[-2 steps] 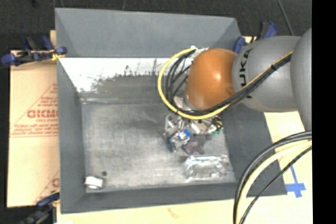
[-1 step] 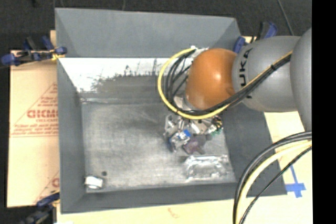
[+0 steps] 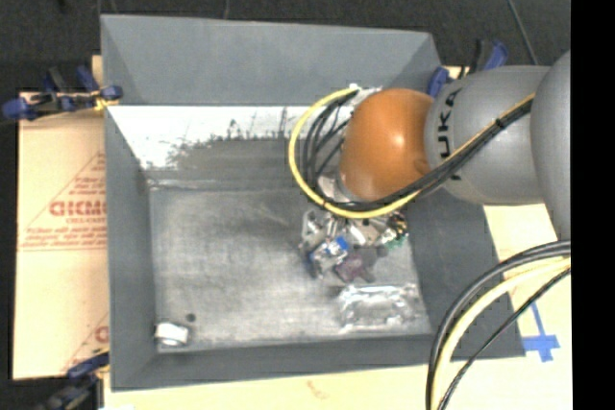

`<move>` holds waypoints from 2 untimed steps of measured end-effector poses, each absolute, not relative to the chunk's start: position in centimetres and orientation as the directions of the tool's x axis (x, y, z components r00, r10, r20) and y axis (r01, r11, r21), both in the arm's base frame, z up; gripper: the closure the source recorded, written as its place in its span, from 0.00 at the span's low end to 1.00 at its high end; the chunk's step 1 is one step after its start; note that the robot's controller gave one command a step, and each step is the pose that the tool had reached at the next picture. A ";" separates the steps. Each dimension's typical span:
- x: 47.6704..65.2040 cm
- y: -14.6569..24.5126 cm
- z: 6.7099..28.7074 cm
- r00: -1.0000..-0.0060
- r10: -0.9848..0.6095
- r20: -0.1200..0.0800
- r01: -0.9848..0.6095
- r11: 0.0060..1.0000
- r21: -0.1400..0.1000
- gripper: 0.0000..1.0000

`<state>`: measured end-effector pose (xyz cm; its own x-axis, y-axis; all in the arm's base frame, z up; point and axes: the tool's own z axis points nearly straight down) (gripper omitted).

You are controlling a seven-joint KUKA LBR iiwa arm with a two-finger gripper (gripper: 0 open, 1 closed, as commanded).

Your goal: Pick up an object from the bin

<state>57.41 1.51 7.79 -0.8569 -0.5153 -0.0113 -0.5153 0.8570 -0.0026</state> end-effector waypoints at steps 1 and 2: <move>57.4 1.5 7.8 -0.857 -0.515 -0.011 -0.515 0.857 -0.003 1.00; 57.4 1.5 7.8 -0.858 -0.514 -0.011 -0.514 0.858 -0.002 1.00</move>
Offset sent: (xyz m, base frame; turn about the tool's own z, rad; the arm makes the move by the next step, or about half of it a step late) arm 0.0000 0.0000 0.0000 0.0000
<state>57.41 1.51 7.79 -0.8577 -0.5141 -0.0111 -0.5141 0.8577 -0.0025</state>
